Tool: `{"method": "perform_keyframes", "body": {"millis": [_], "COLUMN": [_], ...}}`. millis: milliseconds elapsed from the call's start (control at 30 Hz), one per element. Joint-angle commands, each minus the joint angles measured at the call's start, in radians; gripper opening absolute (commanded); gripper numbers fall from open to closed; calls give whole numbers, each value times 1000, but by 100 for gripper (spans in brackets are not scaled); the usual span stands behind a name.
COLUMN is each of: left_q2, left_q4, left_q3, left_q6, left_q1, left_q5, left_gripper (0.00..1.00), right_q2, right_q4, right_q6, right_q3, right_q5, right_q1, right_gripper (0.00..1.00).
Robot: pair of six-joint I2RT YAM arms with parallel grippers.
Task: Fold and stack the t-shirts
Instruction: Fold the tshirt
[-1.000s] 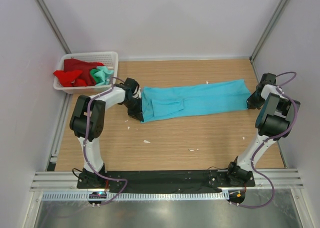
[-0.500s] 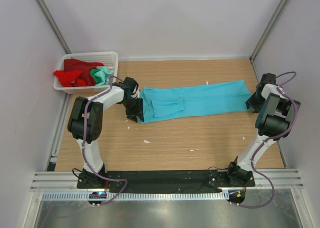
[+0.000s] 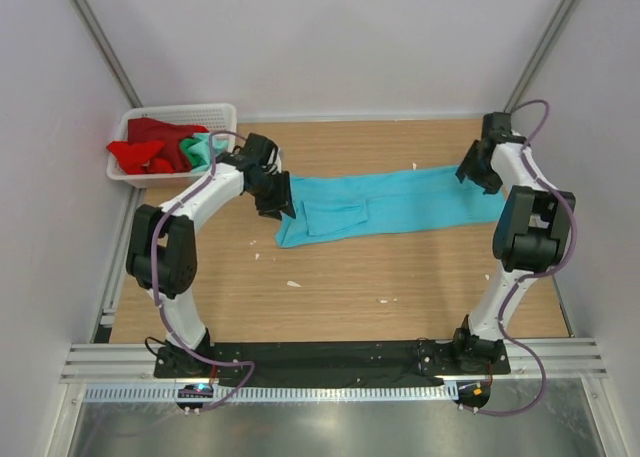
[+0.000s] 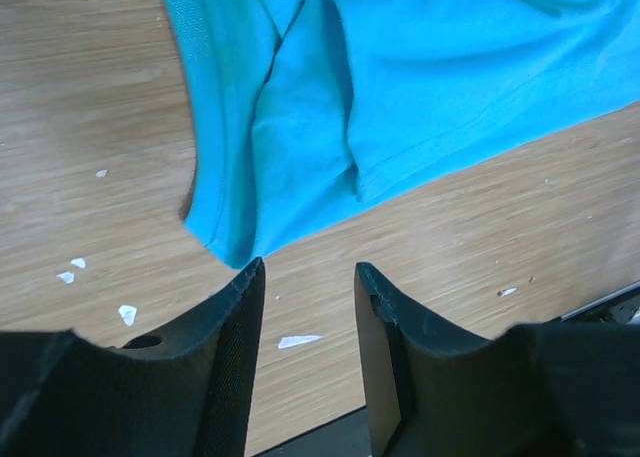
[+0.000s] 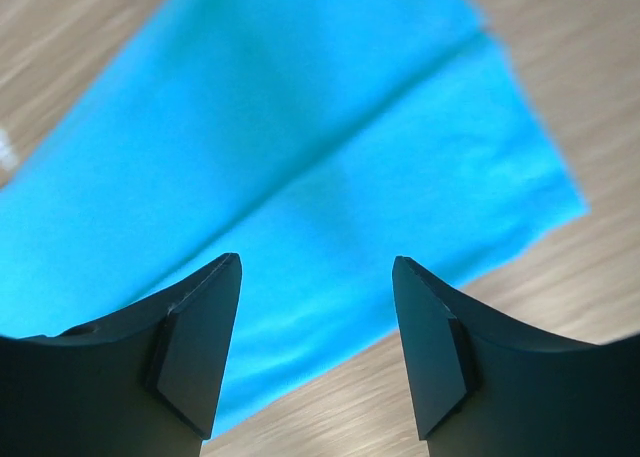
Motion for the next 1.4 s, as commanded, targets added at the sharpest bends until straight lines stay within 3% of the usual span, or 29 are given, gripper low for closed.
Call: {"method": "perform_keyframes", "body": {"millis": [0, 167, 400, 733, 933, 1100, 1367], "left_q2": [57, 109, 196, 334, 405, 459, 425], "left_q4": [47, 70, 64, -2, -42, -77, -112], "left_q3": [31, 55, 52, 143, 224, 297, 344], "left_q6": [-29, -50, -102, -34, 20, 91, 206], "left_q1": [-40, -80, -107, -98, -57, 18, 52], "left_q5": [-12, -31, -120, -233, -307, -325, -393], "left_gripper": [42, 39, 39, 38, 37, 37, 40], "right_q2": [-27, 31, 88, 132, 42, -107, -282], "right_q4": [-23, -16, -3, 3, 19, 43, 23], "right_q6": [-53, -93, -137, -111, 2, 177, 326], "right_q3": [63, 69, 35, -61, -264, -446, -448], "right_q5": [-16, -88, -25, 52, 76, -29, -177], "right_q1": [85, 153, 259, 323, 358, 410, 504], "right_gripper": [68, 68, 68, 69, 70, 70, 73]}}
